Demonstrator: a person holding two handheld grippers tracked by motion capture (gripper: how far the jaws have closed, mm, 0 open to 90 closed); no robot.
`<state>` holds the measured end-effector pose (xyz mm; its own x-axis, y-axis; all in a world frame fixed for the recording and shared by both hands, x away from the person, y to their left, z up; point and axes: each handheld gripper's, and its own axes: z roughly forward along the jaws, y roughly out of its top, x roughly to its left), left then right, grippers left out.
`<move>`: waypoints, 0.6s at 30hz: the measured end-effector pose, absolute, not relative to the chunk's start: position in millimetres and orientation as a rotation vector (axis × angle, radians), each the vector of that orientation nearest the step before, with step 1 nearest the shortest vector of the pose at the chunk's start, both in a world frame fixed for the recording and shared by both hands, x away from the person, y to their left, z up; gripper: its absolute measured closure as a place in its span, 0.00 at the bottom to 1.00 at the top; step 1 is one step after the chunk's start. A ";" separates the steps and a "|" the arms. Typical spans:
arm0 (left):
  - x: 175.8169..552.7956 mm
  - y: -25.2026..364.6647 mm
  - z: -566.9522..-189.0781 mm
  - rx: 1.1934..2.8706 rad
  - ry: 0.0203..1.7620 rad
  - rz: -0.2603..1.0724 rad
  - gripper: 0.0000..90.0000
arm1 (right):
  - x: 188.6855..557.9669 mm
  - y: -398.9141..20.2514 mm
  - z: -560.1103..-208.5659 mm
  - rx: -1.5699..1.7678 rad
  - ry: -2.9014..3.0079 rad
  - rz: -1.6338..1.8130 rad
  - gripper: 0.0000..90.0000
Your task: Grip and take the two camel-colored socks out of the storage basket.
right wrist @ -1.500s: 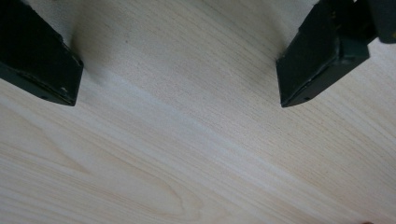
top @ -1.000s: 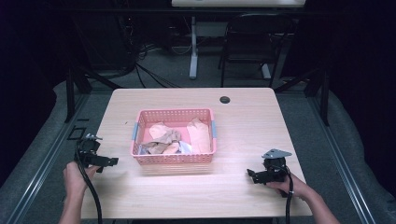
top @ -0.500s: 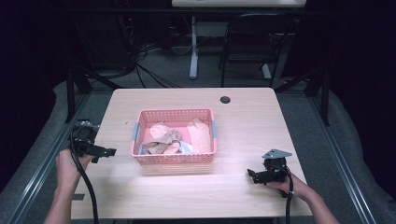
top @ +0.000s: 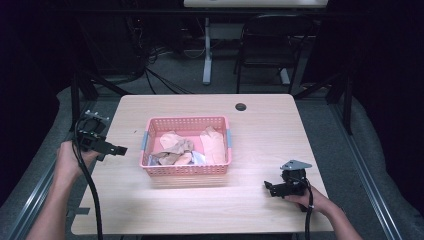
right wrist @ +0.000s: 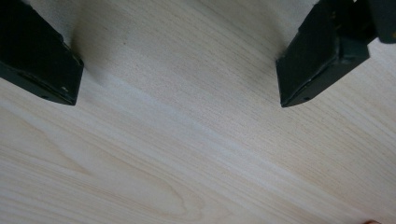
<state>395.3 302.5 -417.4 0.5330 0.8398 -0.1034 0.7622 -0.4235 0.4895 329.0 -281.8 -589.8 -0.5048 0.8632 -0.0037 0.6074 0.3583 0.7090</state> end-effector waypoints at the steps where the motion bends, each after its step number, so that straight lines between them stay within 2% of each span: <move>1: 397.2 298.9 -415.7 2.309 1.290 0.218 0.01 | 328.9 -281.8 -589.8 1.288 2.248 0.933 0.00; 18: 427.3 232.3 -405.6 2.492 1.161 0.177 0.00 | 328.6 -281.5 -589.7 1.290 2.248 0.930 0.00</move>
